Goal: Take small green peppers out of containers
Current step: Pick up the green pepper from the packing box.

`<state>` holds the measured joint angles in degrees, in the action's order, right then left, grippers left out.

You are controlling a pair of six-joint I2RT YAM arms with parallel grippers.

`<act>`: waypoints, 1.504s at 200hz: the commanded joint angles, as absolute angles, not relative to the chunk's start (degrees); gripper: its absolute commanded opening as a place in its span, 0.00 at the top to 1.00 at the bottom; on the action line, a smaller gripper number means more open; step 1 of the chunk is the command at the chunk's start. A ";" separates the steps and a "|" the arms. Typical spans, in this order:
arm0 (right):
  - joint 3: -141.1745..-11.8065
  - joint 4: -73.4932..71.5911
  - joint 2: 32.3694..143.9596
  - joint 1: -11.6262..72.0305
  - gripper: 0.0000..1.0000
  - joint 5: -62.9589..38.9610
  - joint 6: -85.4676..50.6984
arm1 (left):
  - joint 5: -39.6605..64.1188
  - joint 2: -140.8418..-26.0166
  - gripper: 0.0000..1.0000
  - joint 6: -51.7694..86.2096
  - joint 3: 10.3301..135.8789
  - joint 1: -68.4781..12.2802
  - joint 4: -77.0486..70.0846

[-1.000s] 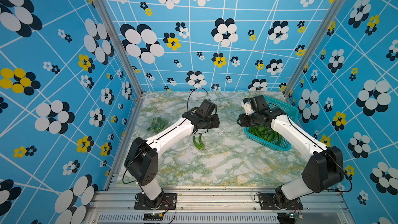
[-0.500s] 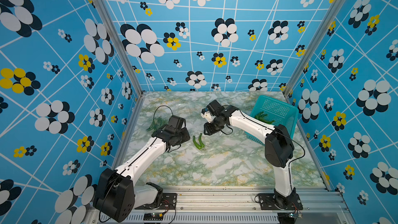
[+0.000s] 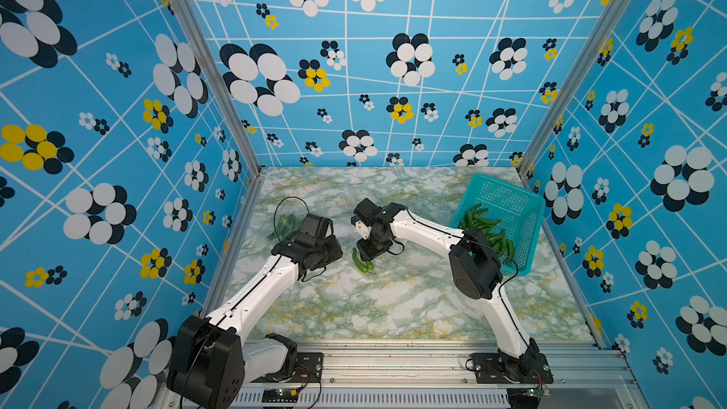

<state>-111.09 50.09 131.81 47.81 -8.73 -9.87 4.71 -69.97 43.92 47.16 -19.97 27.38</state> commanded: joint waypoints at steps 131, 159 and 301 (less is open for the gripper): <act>-112.85 52.25 135.67 47.86 0.85 -7.37 -10.39 | 6.33 -72.09 0.64 44.30 47.08 -19.52 24.16; -112.74 52.61 133.79 47.87 0.93 -7.68 -10.38 | 6.46 -72.58 0.64 44.30 47.19 -19.55 24.08; -96.78 46.11 95.04 34.72 1.00 6.36 -14.92 | 2.41 -82.51 0.64 43.07 62.26 -28.09 24.77</act>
